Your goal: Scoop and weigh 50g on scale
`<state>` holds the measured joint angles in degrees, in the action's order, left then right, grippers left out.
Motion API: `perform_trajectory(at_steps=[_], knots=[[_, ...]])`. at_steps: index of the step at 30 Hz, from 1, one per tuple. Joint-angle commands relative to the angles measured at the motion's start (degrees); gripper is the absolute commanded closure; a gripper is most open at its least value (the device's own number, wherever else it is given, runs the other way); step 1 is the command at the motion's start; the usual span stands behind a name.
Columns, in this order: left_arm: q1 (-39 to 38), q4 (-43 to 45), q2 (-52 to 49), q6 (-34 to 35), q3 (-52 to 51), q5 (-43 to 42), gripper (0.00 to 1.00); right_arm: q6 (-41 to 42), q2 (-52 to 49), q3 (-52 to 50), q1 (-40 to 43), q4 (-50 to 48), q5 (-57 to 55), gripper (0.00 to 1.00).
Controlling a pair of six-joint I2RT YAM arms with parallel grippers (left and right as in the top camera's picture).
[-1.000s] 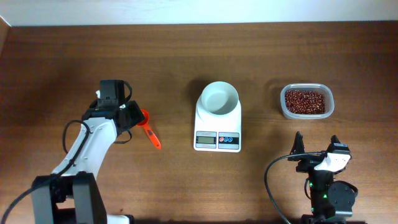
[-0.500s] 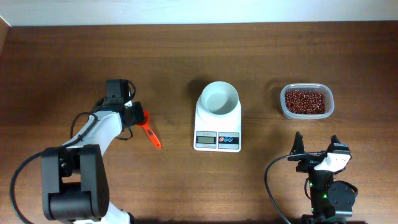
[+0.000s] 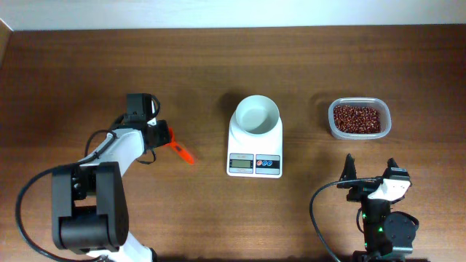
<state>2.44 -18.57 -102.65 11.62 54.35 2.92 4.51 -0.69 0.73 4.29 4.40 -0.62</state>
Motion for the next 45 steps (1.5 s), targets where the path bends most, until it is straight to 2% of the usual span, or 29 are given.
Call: perform_trajectory(at_steps=[1,5,8,10,13,19,22,24,28,32,35,37,38,41,45], knots=[[0.3,0.1,-1.3,-0.4,0.7,-0.5,1.0,0.2,0.5,-0.4,0.2,0.3,-0.1,0.01],[0.3,-0.7,-0.8,5.2,0.7,-0.4,1.0,0.2,0.5,-0.4,0.2,0.3,-0.1,0.01],[0.3,-3.8,2.1,5.7,0.7,-0.6,1.0,0.2,0.5,-0.4,0.2,0.3,-0.1,0.01],[0.3,-7.3,6.9,5.7,0.7,-0.6,1.0,0.2,0.5,-0.4,0.2,0.3,-0.1,0.01],[0.3,-12.3,16.3,5.6,0.7,-4.9,1.0,0.2,0.5,-0.4,0.2,0.3,-0.1,0.01],[0.3,-14.4,26.6,5.5,0.7,-12.3,1.0,0.2,0.5,-0.4,0.2,0.3,-0.1,0.01],[0.3,-15.9,26.7,6.4,0.7,-15.2,1.0,0.2,0.5,-0.4,0.2,0.3,-0.1,0.01],[0.3,-18.0,26.7,10.3,0.7,-15.2,1.0,0.2,0.5,-0.4,0.2,0.3,-0.1,0.01],[0.3,-21.2,26.7,12.0,0.7,-15.2,1.0,0.2,0.5,-0.4,0.2,0.3,-0.1,0.01],[0.3,-21.2,26.7,17.2,0.7,-15.2,1.0,0.2,0.5,-0.4,0.2,0.3,-0.1,0.01],[0.3,-21.7,26.7,17.3,0.7,-15.2,1.0,0.8,0.5,-0.4,0.2,0.2,0.4,0.01],[0.3,-22.8,26.7,17.3,0.7,-15.2,1.0,8.3,0.5,-0.4,0.2,-0.5,6.6,0.01],[0.3,-23.1,26.7,17.3,0.7,-15.2,1.0,14.0,0.5,-0.4,0.2,-0.8,10.1,0.01],[0.3,-23.1,26.7,18.0,0.7,-15.2,1.0,38.4,0.5,-0.4,0.2,-1.3,17.6,0.01],[0.3,-24.2,26.7,18.4,0.7,-15.2,1.0,57.2,0.5,-0.4,0.2,-1.7,28.7,0.01]])
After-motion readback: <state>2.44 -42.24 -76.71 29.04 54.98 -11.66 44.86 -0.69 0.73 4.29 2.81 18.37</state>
